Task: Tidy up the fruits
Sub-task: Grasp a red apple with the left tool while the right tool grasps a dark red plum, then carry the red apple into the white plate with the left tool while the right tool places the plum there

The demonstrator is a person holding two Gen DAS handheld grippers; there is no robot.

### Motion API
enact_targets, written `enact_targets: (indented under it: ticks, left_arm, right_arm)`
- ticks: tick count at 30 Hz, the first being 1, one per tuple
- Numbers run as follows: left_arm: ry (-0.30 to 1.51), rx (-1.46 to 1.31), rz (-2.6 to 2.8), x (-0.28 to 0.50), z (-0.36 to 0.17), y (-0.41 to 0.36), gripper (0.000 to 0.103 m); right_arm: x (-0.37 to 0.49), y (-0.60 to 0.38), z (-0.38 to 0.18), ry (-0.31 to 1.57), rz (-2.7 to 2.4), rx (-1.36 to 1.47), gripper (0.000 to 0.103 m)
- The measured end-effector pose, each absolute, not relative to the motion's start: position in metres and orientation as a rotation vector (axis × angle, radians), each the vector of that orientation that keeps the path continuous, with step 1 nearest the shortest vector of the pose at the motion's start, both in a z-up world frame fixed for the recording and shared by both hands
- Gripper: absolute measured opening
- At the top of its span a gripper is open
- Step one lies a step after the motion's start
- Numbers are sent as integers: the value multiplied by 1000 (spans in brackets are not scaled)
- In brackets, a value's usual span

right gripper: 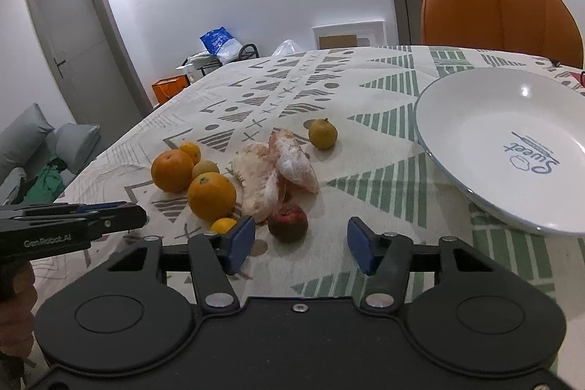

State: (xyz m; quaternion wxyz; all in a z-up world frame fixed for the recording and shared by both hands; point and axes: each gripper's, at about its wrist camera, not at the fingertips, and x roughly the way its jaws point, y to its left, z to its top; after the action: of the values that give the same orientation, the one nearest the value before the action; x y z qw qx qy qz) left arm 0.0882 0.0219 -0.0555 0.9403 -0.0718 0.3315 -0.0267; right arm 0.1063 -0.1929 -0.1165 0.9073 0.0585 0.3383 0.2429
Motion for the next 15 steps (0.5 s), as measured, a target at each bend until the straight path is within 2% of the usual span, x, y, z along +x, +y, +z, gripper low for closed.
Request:
enact_targets:
  ticks: [1,2,4,15]
  left_arm:
    - [674,-151,-56,88,-55,22,23]
    - [670,-157,-57,89,-54,23,23]
    - [661,-162,-59,89,-51,22,23]
    - [631,-129,-113,94,-41,-8,23]
  right_arm:
    - [108,-191,-117,696,499,115,45]
    - [109,-190,-118,695,495,106,33]
    - [112,-186,-117,700,500,83,23]
    - [96,-216,-98,644,501,149,22]
